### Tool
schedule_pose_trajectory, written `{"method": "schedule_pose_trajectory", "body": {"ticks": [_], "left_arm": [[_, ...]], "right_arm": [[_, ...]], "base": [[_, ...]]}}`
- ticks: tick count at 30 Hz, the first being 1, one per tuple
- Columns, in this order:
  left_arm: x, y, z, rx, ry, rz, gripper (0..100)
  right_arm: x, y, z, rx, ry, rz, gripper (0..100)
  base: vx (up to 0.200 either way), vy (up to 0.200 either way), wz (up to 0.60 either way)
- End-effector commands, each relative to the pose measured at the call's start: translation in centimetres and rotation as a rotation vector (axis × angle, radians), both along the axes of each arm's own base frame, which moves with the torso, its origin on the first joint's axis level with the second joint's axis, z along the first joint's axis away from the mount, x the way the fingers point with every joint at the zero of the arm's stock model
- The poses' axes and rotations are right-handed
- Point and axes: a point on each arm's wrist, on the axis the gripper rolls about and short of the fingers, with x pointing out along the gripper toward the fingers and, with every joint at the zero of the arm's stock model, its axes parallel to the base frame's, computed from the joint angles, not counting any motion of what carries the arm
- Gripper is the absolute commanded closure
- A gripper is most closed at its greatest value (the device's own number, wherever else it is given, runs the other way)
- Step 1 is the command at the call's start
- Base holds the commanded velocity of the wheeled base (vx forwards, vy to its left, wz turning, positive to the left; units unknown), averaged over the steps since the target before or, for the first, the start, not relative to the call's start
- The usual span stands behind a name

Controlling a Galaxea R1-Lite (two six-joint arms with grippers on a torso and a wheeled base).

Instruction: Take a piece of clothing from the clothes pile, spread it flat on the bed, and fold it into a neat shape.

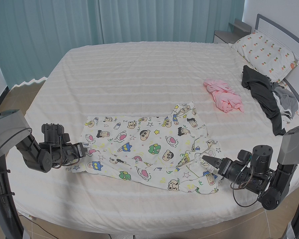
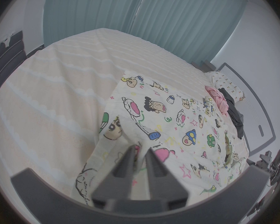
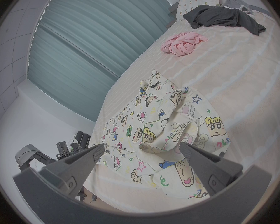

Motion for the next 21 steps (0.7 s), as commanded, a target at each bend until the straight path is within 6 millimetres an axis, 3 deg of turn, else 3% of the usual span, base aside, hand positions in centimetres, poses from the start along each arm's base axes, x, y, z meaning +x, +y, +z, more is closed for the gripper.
{"method": "schedule_pose_trajectory", "body": {"ticks": [1, 7, 10, 16, 21], "left_arm": [[0.4, 0.1, -0.5, 0.005, 0.006, 0.031, 0], [0.3, 0.5, -0.7, -0.017, 0.018, 0.085, 0], [-0.3, 1.1, 0.4, -0.087, 0.015, 0.136, 0], [-5.3, 3.3, 2.8, -0.285, 0.060, 0.069, 0], [-8.8, 4.2, 2.6, -0.392, 0.120, -0.012, 0]], "right_arm": [[0.0, 0.0, 0.0, -0.001, -0.009, 0.001, 0], [0.0, 0.0, -0.4, -0.026, -0.005, 0.005, 0], [0.1, 0.0, -0.5, -0.073, -0.027, 0.021, 0], [0.0, 0.6, -1.4, -0.233, -0.054, 0.105, 0], [1.1, 1.0, -1.6, -0.400, -0.116, 0.197, 0]], "base": [[0.000, 0.000, 0.00], [0.000, 0.000, 0.00], [0.000, 0.000, 0.00], [0.000, 0.000, 0.00], [0.000, 0.000, 0.00]]}}
